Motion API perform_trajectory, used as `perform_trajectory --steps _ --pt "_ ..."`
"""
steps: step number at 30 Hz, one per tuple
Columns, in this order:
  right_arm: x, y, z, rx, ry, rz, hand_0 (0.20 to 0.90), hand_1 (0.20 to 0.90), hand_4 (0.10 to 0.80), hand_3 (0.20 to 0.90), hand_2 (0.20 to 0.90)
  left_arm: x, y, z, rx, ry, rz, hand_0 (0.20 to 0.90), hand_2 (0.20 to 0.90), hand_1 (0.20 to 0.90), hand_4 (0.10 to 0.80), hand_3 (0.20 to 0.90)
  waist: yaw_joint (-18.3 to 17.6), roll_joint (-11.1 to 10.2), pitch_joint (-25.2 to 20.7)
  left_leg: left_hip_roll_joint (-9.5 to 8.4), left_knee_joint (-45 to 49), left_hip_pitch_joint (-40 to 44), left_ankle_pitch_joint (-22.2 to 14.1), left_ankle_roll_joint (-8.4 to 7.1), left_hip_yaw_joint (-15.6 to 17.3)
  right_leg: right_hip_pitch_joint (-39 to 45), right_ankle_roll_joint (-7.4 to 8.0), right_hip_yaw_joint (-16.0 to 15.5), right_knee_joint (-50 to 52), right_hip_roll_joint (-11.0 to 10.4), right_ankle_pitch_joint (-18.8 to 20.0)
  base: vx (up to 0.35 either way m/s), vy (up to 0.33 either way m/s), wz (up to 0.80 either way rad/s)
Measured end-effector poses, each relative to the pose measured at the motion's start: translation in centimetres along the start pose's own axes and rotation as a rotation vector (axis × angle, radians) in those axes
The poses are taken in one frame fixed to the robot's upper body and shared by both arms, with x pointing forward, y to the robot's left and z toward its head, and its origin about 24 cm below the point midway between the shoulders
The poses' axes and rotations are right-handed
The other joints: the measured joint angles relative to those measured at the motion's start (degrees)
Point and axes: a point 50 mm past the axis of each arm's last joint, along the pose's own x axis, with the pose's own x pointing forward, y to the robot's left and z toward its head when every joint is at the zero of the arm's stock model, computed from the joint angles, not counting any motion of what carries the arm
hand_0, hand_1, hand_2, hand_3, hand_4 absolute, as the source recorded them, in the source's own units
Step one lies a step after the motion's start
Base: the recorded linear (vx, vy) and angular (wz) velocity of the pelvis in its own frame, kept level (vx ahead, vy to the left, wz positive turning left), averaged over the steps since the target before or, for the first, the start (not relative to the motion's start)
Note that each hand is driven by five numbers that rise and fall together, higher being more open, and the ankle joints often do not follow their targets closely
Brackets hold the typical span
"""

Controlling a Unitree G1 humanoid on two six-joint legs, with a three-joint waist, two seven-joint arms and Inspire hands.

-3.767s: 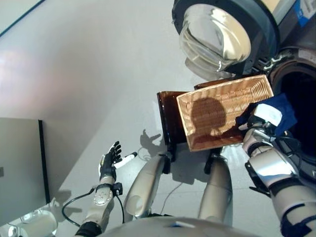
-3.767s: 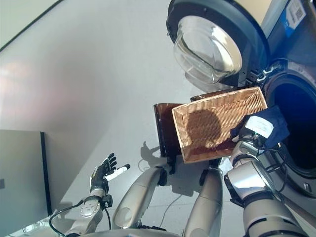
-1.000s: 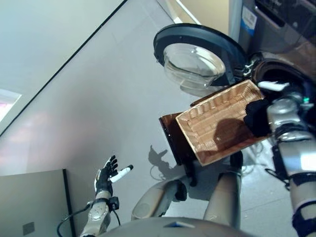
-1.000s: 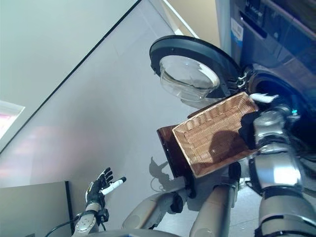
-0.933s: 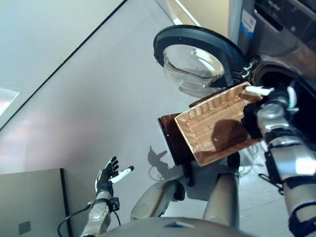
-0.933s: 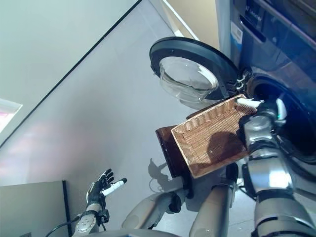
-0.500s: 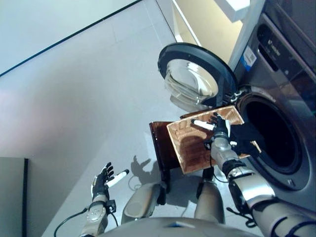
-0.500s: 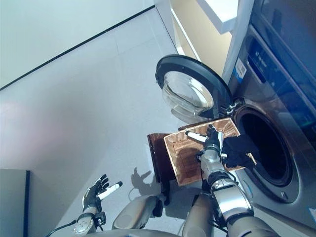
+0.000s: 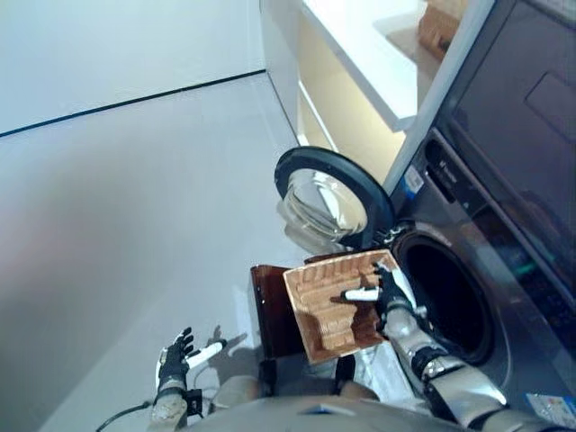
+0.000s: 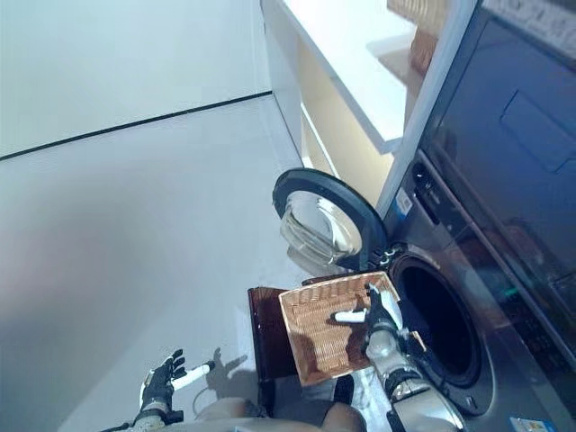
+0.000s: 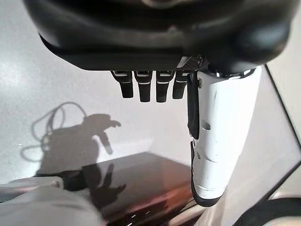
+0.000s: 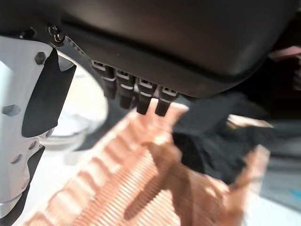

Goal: Pick up the clothes and place them into the washing machine

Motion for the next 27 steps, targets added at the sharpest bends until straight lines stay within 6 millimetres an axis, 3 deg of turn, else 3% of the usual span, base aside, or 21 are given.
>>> perform_trajectory --steps 3,7,8,14,18,21,25,27 --pt "-2.7 1.5 -6.7 0.113 0.23 0.027 0.9 0.9 0.8 0.9 0.9 -0.5 0.3 -1.6 0.086 0.06 -0.017 0.9 0.9 0.9 0.8 0.9 -1.6 -0.9 -1.8 0.2 -1.2 2.2 0.1 0.21 0.4 2.1 0.03 0.1 -1.2 0.3 0.0 0.048 -0.056 -0.1" --pt "-7.2 2.2 -14.0 0.197 0.48 0.023 0.9 0.9 0.8 0.9 0.9 -0.8 0.5 -2.8 0.135 0.109 -0.025 0.9 0.9 0.9 0.8 0.9 -4.2 -0.9 -4.2 0.58 -1.7 3.7 -0.2 0.15 0.9 3.1 0.02 0.3 -1.3 0.7 0.0 0.02 -0.063 -0.12" --pt "-8.0 2.2 -15.0 0.272 0.52 -0.002 0.9 0.9 0.8 0.9 0.9 -1.0 0.6 -3.4 0.154 0.132 -0.034 0.9 0.9 0.9 0.8 0.9 -5.2 -0.7 -4.4 0.78 -1.9 4.6 -0.3 0.03 1.0 4.3 0.04 0.3 -1.8 0.8 0.0 0.009 -0.038 -0.11" --pt "-9.9 1.8 -17.5 0.262 0.606 0.006 0.9 0.9 0.8 0.9 0.9 -1.1 0.4 -3.7 0.187 0.163 -0.081 0.9 0.9 0.9 0.8 0.9 -6.1 -1.0 -7.1 1.48 -2.3 6.1 -0.9 -0.29 1.7 4.7 -0.39 0.3 -0.9 1.1 -0.5 0.005 -0.015 -0.07" --pt "-9.8 1.8 -17.4 0.294 0.607 0.011 0.9 0.9 0.8 0.9 0.9 -1.1 0.3 -3.9 0.22 0.169 -0.096 0.9 0.9 0.9 0.8 0.9 -6.1 -1.0 -7.3 1.73 -2.5 6.2 -0.9 -0.28 1.7 4.6 -0.44 0.3 0.3 1.2 -0.6 0.001 -0.038 0.01" --pt "-9.9 1.9 -17.5 0.31 0.612 0.009 0.9 0.9 0.8 0.9 0.9 -1.2 0.4 -4.0 0.243 0.171 -0.103 0.9 0.9 0.9 0.8 0.9 -6.0 -0.5 -7.1 2.58 -2.2 6.9 -0.8 -0.55 2.3 4.4 -1.33 0.4 2.2 2.0 -1.2 -0.046 -0.157 -0.07" --pt "-9.8 2.2 -17.2 0.299 0.596 0.027 0.9 0.9 0.8 0.9 0.9 -1.5 0.9 -4.6 0.246 0.189 -0.092 0.9 0.9 0.9 0.8 0.9 -6.0 -1.6 -7.4 3.53 -1.7 6.9 -0.8 -1.58 2.6 0.3 -2.74 1.7 9.9 2.7 -5.6 -0.033 -0.151 -0.09" --pt "-9.8 2.5 -17.0 0.301 0.59 0.039 0.9 0.9 0.8 0.9 0.9 -1.5 1.2 -4.8 0.239 0.198 -0.083 0.9 0.9 0.9 0.8 0.9 -6.1 -2.0 -7.5 4.94 0.1 5.7 -1.3 -2.47 2.5 -1.0 -3.9 1.8 12.3 3.6 -7.1 -0.022 -0.172 -0.03"
